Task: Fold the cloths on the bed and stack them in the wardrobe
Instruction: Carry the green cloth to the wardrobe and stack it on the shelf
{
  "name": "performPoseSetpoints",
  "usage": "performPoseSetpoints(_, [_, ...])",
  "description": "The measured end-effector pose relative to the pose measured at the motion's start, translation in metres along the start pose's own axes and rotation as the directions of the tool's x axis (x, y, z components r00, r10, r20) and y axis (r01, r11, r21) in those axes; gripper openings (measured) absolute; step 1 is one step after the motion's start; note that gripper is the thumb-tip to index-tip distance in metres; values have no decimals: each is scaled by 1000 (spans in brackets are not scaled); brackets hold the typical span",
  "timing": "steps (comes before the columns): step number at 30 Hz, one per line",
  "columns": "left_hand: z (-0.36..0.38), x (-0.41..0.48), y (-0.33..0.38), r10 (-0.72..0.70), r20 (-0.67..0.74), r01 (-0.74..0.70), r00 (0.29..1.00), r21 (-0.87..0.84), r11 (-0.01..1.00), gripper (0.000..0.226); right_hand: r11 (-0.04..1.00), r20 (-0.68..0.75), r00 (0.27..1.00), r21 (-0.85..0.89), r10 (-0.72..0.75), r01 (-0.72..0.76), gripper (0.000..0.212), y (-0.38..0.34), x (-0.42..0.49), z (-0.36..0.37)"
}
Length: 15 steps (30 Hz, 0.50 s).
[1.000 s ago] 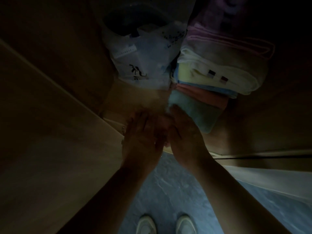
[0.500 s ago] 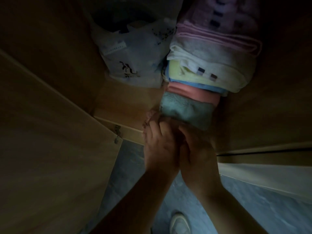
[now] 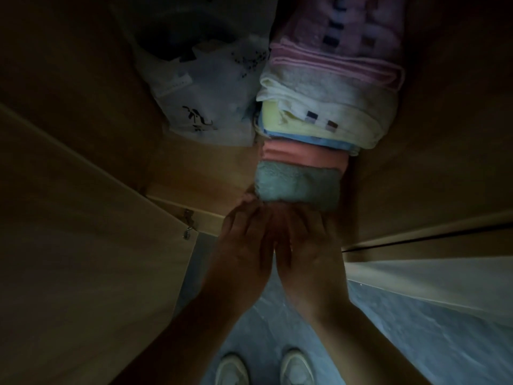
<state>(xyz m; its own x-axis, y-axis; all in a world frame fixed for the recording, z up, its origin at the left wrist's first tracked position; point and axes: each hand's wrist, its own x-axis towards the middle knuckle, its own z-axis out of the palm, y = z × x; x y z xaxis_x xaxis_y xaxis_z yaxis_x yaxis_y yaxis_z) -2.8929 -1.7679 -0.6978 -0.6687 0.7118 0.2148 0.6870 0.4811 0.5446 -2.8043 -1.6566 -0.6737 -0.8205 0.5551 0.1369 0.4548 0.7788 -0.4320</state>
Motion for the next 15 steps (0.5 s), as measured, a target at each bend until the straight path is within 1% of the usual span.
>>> performPoseSetpoints(3, [5,-2,6,21,43,-21,999,-7,1000,44,997,9,1000,-74,24,-24,41,5,-5,1])
performPoseSetpoints(6, [2,-1,6,3,5,-3,1000,29,1000,47,996,-41,998,-78,43,-46,41,5,-9,5])
performPoseSetpoints(8, [-7,1,7,0,-14,1,1000,58,998,48,994,-36,998,-94,45,-49,43,4,-11,7])
performPoseSetpoints(9, [-10,2,9,34,6,-35,999,73,997,49,994,-21,999,-100,44,-46,43,3,-11,8])
performPoseSetpoints(12, [-7,9,10,184,157,-202,970,112,973,50,989,62,998,-146,26,-17,48,6,-11,13])
performPoseSetpoints(13, [-4,13,9,204,200,-232,958,125,965,51,985,84,996,-169,28,-13,49,6,-10,14])
performPoseSetpoints(15, [0,21,5,196,264,-243,944,159,957,54,985,80,995,-167,56,-42,50,6,-7,13])
